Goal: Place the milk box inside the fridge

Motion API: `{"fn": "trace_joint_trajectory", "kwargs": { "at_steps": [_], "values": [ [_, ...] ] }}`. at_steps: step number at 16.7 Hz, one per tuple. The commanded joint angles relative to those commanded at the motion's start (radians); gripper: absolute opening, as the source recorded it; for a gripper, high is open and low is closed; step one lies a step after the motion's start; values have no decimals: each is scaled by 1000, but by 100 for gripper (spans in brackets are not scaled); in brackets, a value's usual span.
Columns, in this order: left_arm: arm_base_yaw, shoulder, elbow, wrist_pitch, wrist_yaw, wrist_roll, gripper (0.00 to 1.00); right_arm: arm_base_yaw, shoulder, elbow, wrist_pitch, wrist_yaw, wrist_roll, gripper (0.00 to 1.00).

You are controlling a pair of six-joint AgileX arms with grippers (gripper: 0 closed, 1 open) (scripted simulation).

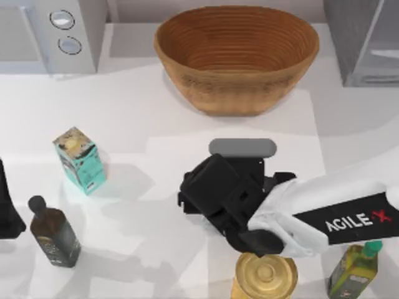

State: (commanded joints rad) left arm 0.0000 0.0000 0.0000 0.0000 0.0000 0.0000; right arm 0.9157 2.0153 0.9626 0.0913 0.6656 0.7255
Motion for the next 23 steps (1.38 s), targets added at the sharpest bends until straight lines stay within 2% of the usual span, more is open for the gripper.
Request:
{"fn": "trace_joint_trajectory", "kwargs": {
  "at_steps": [10,23],
  "values": [
    [0,0,0,0,0,0,100,0,0,0,0,0,0,2],
    [0,0,0,0,0,0,100,1,-26,32,-49,0,1,0]
  ]
}}
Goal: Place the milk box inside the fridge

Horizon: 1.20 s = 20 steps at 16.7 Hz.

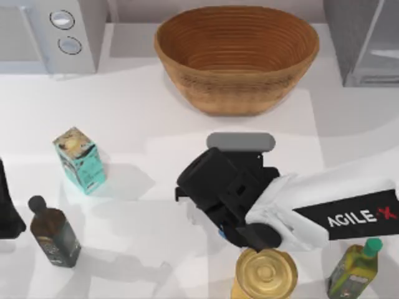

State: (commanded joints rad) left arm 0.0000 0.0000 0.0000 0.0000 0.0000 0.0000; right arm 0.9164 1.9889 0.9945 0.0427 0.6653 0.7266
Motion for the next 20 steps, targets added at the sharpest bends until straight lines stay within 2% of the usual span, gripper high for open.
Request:
{"fn": "trace_joint_trajectory", "kwargs": {
  "at_steps": [20],
  "values": [
    [0,0,0,0,0,0,100,-5,-241,250,-506,-4,-5,0]
  ]
}}
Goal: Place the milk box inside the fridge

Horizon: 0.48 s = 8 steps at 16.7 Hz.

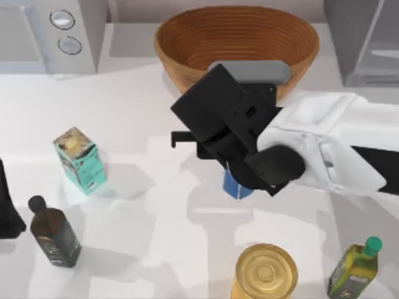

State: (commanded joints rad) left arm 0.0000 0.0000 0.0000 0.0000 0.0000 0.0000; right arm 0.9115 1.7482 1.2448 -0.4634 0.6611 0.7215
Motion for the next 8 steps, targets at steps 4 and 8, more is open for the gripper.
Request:
{"fn": "trace_joint_trajectory", "kwargs": {
  "at_steps": [4,8],
  "values": [
    [0,0,0,0,0,0,100,0,-23,21,-28,-1,-1,0],
    [0,0,0,0,0,0,100,-1,-27,12,-21,-7,-7,0]
  ]
}}
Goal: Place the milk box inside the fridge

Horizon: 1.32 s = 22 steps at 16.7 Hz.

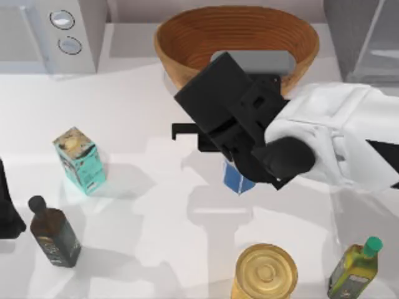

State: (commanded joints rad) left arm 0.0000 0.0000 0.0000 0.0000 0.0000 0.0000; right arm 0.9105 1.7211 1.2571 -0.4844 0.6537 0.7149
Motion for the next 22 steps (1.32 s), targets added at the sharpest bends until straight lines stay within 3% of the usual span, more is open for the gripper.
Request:
{"fn": "trace_joint_trajectory", "kwargs": {
  "at_steps": [5,22],
  "values": [
    [0,0,0,0,0,0,100,-83,-177,-123,75,-99,-83,0],
    [0,0,0,0,0,0,100,-614,-1209,-908,294,-448,-511,0]
  ]
}}
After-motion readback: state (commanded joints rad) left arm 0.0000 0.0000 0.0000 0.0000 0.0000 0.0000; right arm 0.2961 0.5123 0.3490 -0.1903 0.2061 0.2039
